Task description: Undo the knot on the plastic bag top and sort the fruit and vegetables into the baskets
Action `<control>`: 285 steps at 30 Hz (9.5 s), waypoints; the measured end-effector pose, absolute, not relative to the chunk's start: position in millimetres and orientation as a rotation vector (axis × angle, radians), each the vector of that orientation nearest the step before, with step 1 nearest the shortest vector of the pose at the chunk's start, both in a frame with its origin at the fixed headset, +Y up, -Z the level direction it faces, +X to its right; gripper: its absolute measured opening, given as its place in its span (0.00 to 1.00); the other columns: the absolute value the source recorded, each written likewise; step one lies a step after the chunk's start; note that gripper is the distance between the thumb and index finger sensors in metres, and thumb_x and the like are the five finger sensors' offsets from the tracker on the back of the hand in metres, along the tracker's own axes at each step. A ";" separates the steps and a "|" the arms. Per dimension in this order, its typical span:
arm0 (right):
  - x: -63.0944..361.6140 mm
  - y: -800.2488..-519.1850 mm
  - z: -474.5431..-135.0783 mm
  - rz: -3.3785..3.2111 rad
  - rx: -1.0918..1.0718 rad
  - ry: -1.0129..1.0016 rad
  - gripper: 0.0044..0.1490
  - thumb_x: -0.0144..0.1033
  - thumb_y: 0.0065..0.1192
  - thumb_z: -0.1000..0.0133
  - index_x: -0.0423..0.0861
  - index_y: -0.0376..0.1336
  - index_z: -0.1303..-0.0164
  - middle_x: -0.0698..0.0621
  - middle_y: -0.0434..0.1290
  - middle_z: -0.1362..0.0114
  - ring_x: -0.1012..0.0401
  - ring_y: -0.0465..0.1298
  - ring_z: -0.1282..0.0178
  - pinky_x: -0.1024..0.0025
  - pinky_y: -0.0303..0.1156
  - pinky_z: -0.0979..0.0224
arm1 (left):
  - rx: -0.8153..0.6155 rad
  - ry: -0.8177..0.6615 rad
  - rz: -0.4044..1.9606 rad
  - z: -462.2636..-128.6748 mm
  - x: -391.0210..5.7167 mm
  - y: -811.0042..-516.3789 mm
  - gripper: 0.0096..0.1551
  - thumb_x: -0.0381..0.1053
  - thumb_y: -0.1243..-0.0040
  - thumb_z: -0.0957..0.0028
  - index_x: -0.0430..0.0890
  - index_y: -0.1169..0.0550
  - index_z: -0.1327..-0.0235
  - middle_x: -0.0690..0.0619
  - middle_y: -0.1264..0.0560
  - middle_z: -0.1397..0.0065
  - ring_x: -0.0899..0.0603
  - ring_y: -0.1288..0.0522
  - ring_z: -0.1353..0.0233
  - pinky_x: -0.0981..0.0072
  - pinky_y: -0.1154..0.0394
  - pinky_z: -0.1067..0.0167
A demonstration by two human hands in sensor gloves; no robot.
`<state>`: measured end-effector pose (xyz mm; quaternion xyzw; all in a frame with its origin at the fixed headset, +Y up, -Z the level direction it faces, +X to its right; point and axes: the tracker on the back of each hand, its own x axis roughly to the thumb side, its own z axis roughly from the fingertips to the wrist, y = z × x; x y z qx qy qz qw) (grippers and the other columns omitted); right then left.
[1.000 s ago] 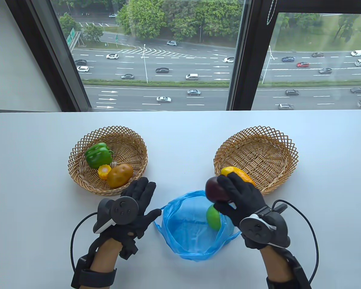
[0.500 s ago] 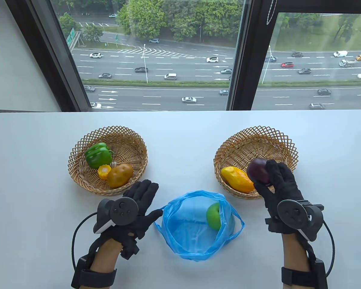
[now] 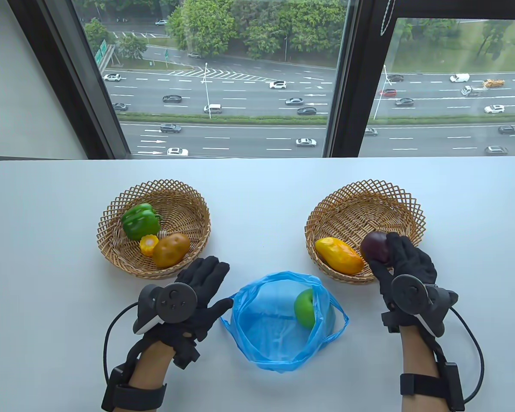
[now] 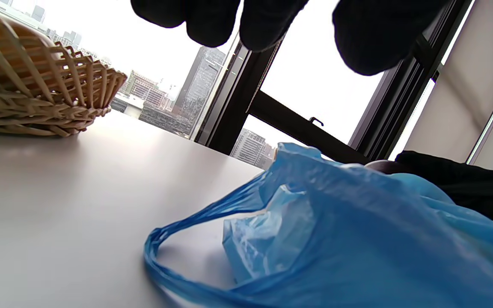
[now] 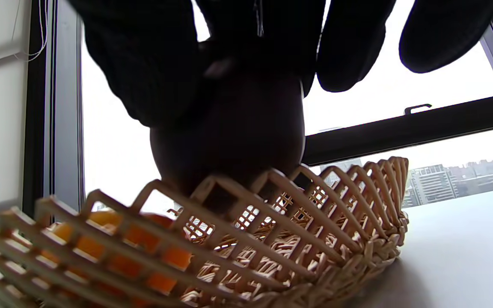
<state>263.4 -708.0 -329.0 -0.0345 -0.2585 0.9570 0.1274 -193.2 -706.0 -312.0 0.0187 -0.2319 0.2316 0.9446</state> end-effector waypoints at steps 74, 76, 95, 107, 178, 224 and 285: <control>100.3 -693.1 -284.6 3.249 0.768 0.015 0.51 0.57 0.74 0.46 0.48 0.58 0.15 0.37 0.63 0.15 0.35 0.66 0.22 0.29 0.64 0.29 | -0.103 -0.621 0.289 -304.9 -147.9 -727.9 0.36 0.64 0.36 0.51 0.57 0.22 0.27 0.44 0.45 0.11 0.30 0.51 0.16 0.31 0.50 0.27; 102.8 -694.0 -286.6 3.263 0.732 0.074 0.53 0.58 0.74 0.46 0.47 0.56 0.14 0.37 0.62 0.14 0.35 0.66 0.22 0.29 0.63 0.29 | -0.113 -0.618 0.304 -305.4 -148.4 -728.8 0.37 0.65 0.35 0.51 0.56 0.22 0.27 0.44 0.45 0.11 0.30 0.51 0.16 0.31 0.50 0.27; 94.7 -720.4 -295.7 3.466 0.742 0.189 0.72 0.54 0.82 0.50 0.46 0.39 0.08 0.33 0.50 0.13 0.36 0.63 0.23 0.29 0.62 0.27 | -0.150 -0.610 0.300 -304.7 -148.1 -727.5 0.35 0.65 0.37 0.51 0.55 0.20 0.29 0.43 0.44 0.12 0.30 0.51 0.16 0.31 0.49 0.27; 88.1 -718.7 -288.1 3.265 0.928 0.191 0.73 0.71 0.77 0.56 0.49 0.46 0.08 0.38 0.55 0.12 0.34 0.62 0.21 0.21 0.59 0.28 | -0.138 -0.605 0.301 -305.1 -148.7 -727.1 0.36 0.65 0.37 0.51 0.54 0.21 0.28 0.43 0.45 0.11 0.30 0.51 0.16 0.31 0.50 0.27; 250.6 -704.1 -326.3 2.798 0.055 -0.502 0.58 0.55 0.69 0.45 0.49 0.45 0.11 0.28 0.58 0.17 0.36 0.75 0.30 0.32 0.69 0.34 | 0.079 -0.472 0.454 -311.5 -199.2 -701.7 0.46 0.66 0.40 0.50 0.56 0.37 0.17 0.43 0.48 0.11 0.29 0.52 0.16 0.31 0.50 0.27; 205.0 -662.8 -299.8 2.819 0.335 -0.427 0.43 0.49 0.55 0.34 0.46 0.49 0.11 0.33 0.52 0.12 0.28 0.51 0.17 0.23 0.54 0.28 | 0.225 -0.469 0.379 -301.7 -195.9 -690.0 0.48 0.66 0.43 0.48 0.55 0.43 0.15 0.47 0.56 0.10 0.34 0.65 0.17 0.33 0.62 0.28; 141.9 -675.0 -288.4 2.867 0.707 -0.029 0.55 0.60 0.54 0.35 0.42 0.41 0.08 0.29 0.42 0.11 0.26 0.42 0.18 0.21 0.48 0.28 | 0.172 -0.430 0.308 -305.5 -188.7 -702.2 0.50 0.69 0.44 0.49 0.56 0.46 0.14 0.45 0.59 0.11 0.35 0.71 0.19 0.34 0.66 0.29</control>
